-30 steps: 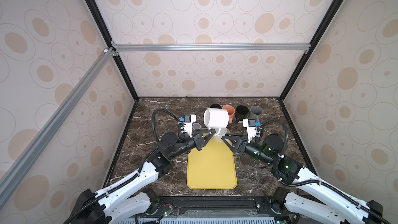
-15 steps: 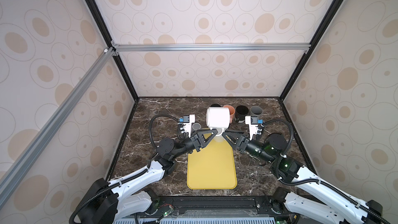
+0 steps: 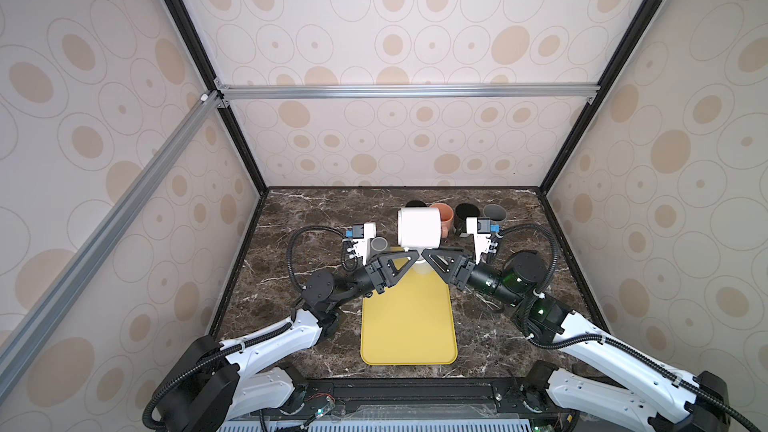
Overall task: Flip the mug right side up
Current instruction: 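Close the right gripper on the white mug's handle while the left holds it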
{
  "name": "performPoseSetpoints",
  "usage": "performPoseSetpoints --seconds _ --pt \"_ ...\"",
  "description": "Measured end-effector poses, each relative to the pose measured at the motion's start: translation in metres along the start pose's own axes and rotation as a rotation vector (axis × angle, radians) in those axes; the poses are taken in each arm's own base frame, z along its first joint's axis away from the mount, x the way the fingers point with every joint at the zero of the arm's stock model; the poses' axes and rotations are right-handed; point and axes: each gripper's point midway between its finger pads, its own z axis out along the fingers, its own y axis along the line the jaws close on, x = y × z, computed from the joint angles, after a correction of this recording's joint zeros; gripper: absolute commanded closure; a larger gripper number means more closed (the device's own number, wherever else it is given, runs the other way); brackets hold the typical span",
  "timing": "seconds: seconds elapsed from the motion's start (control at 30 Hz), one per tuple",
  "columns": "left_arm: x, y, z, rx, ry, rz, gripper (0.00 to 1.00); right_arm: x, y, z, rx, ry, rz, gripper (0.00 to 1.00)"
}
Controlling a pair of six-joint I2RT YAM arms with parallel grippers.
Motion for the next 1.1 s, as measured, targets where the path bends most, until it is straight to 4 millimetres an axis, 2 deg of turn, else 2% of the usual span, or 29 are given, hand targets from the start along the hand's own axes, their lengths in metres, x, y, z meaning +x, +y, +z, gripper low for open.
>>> performPoseSetpoints --seconds 0.43,0.6,0.73,0.9,0.93,0.97,1.0,1.03,1.07,1.1 --pt "0.000 0.002 0.001 0.025 -0.012 -0.007 1.00 0.001 0.002 0.006 -0.018 0.015 0.020 0.67" --pt "0.000 0.003 0.001 0.029 -0.015 -0.008 1.00 0.001 0.003 0.007 -0.025 0.021 0.033 0.77" --pt "0.001 0.006 0.000 0.022 -0.017 -0.007 1.00 0.002 0.004 0.009 -0.028 0.028 0.053 1.00" --pt "0.001 0.008 0.000 0.009 -0.019 0.001 1.00 0.002 0.002 0.010 -0.021 0.032 0.057 1.00" --pt "0.001 0.009 -0.001 0.001 -0.018 0.006 0.92 0.003 0.001 0.011 -0.017 0.035 0.059 1.00" --pt "0.001 0.011 -0.001 -0.010 -0.018 0.011 0.73 0.003 0.000 0.011 -0.012 0.038 0.061 1.00" --pt "0.000 0.012 -0.002 -0.023 -0.018 0.016 0.51 0.004 -0.001 0.011 -0.006 0.042 0.062 1.00" --pt "0.000 0.013 -0.003 -0.040 -0.018 0.033 0.24 0.004 -0.001 0.012 -0.001 0.046 0.061 1.00" --pt "-0.002 0.014 -0.004 -0.064 -0.020 0.048 0.01 0.005 -0.003 0.012 0.012 0.052 0.061 1.00" --pt "-0.004 0.014 -0.006 -0.087 -0.026 0.067 0.00 0.006 -0.006 0.013 0.028 0.060 0.062 1.00"
